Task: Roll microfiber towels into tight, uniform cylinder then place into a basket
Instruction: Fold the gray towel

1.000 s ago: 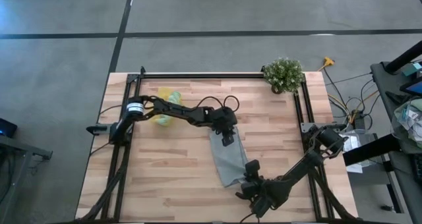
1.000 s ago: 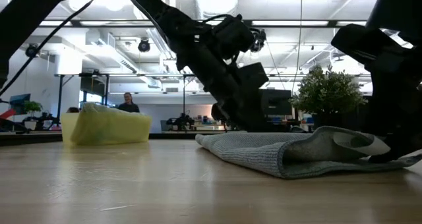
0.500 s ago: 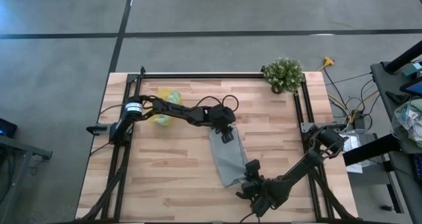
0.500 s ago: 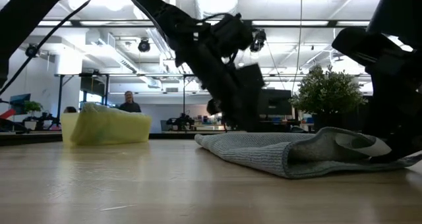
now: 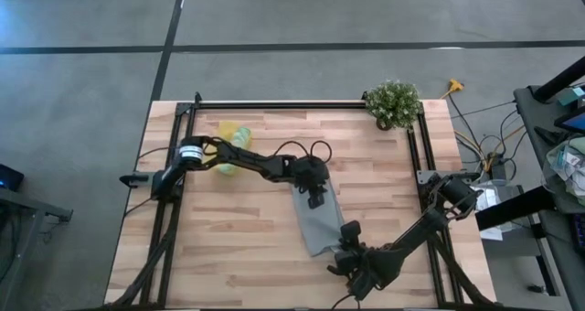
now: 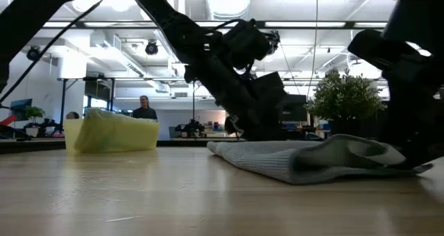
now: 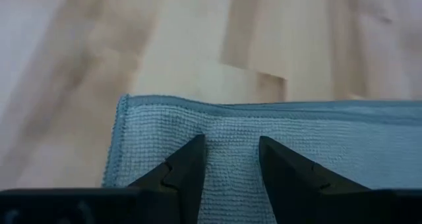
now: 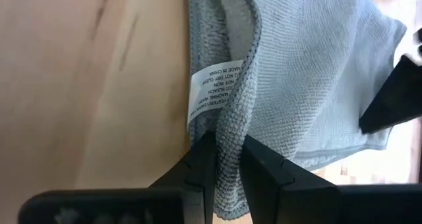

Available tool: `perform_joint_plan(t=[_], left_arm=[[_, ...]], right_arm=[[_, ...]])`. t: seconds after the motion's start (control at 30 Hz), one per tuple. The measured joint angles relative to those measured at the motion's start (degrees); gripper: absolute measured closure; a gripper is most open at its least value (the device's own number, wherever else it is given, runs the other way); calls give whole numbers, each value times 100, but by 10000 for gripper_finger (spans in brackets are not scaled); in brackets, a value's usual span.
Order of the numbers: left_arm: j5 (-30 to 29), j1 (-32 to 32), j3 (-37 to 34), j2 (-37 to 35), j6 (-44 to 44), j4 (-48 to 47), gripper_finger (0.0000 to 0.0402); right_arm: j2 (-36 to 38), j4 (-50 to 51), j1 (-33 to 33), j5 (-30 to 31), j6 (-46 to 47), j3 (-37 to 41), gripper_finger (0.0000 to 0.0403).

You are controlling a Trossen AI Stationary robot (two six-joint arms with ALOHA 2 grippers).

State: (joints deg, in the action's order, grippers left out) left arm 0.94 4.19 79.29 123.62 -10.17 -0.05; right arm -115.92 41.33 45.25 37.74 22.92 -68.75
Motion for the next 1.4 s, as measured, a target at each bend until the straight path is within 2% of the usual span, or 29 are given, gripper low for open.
perform_joint_plan(t=[0.2,0.33,0.67,0.8,0.9,1.0,1.17,1.4], left_arm=[[-971,29,8,35,2,0,272],[-1266,39,17,16,-7,-56,272],[-1231,24,4,7,-9,-57,272],[-1028,20,-1,-97,-22,-234,272],[-991,20,-15,-304,-6,-583,272],[-995,15,-15,-571,-1,-931,272],[-1005,-18,-22,-952,2,-1507,272],[-1285,-34,-227,-1116,219,-2052,272]], right_arm=[[0,-20,-5,-9,2,20,344],[2,-42,17,-12,52,46,344],[7,325,66,9,358,76,344],[-4,815,126,230,637,2,344],[2,824,219,557,630,-133,344],[2,452,303,1019,340,-249,344],[7,-630,254,1142,-831,-255,338],[-42,-1189,-36,1340,-1541,-227,288]])
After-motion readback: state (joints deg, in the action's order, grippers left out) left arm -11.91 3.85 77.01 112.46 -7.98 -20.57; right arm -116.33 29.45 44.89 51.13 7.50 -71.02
